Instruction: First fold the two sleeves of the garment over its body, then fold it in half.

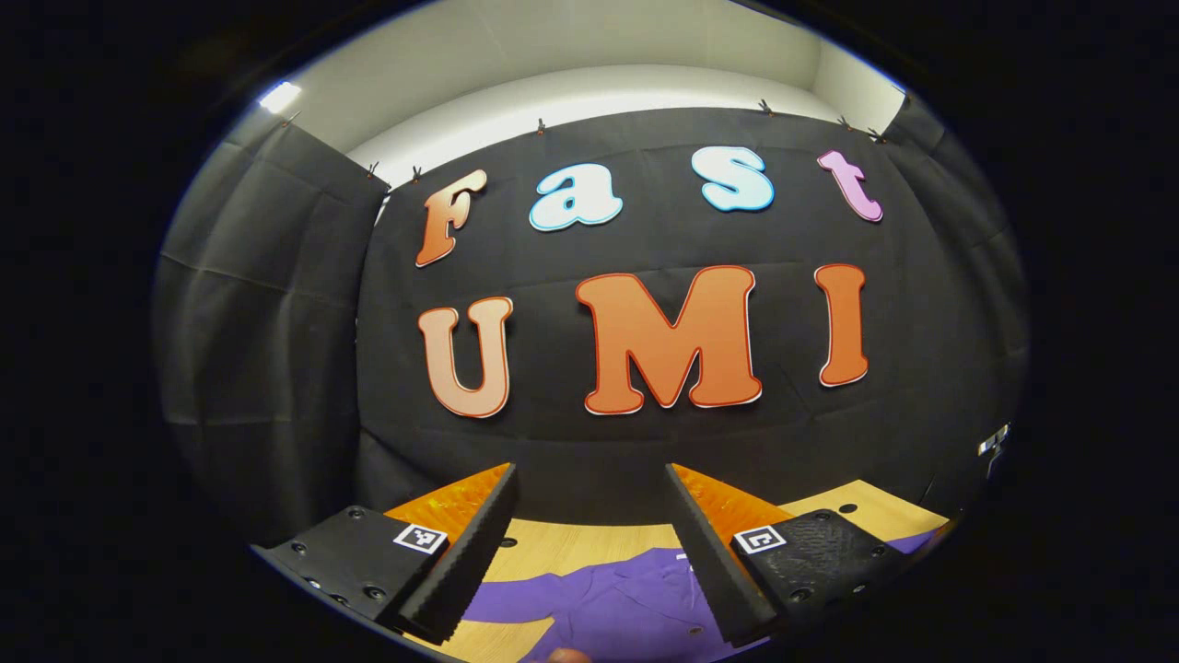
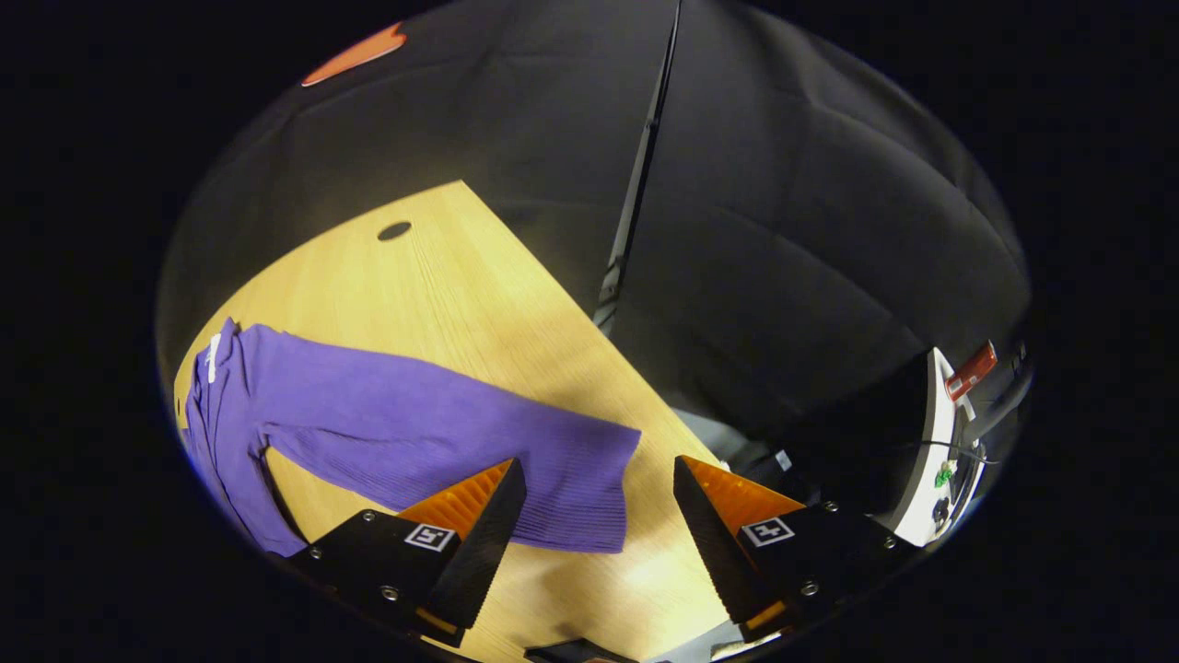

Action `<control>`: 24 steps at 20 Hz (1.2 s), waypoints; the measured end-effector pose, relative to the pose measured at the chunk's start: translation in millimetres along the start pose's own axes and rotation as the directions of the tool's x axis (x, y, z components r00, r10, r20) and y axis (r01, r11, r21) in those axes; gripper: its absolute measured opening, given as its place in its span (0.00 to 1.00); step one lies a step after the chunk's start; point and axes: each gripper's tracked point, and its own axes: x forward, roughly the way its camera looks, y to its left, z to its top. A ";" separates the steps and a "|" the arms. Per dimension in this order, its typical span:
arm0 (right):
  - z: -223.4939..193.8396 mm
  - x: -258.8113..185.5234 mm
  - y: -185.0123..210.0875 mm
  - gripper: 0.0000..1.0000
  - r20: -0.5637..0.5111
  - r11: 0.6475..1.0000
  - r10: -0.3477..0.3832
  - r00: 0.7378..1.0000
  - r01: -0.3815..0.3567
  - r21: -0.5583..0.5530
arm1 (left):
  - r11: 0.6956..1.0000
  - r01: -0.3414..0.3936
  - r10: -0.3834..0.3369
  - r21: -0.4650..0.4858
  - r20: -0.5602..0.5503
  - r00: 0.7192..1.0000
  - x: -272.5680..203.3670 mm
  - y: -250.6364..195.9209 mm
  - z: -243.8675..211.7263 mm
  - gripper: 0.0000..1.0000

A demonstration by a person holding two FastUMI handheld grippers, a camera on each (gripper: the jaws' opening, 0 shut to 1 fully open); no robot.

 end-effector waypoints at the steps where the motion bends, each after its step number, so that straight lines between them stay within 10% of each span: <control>1: -3.5 6.4 2.8 0.98 -0.032 1.000 0.018 0.999 -0.017 0.021 | 1.000 -0.002 0.002 -0.006 -0.001 1.000 -0.2 -1.3 -1.0 0.97; 12: -13.2 20.6 13.1 0.86 -0.243 0.991 0.075 0.967 -0.045 0.125 | 1.000 0.008 -0.008 0.002 -0.011 1.000 0.6 -2.5 -2.5 0.97; 17: -8.9 18.6 44.3 0.08 -0.231 0.972 0.155 0.960 -0.107 0.208 | 1.000 0.005 -0.005 0.010 -0.006 1.000 1.4 11.7 -1.6 0.97; 24: 40.9 -43.1 91.3 0.05 -0.093 0.958 0.244 0.965 -0.225 0.179 | 1.000 -0.002 0.002 -0.001 -0.035 0.999 6.7 42.8 -13.2 0.97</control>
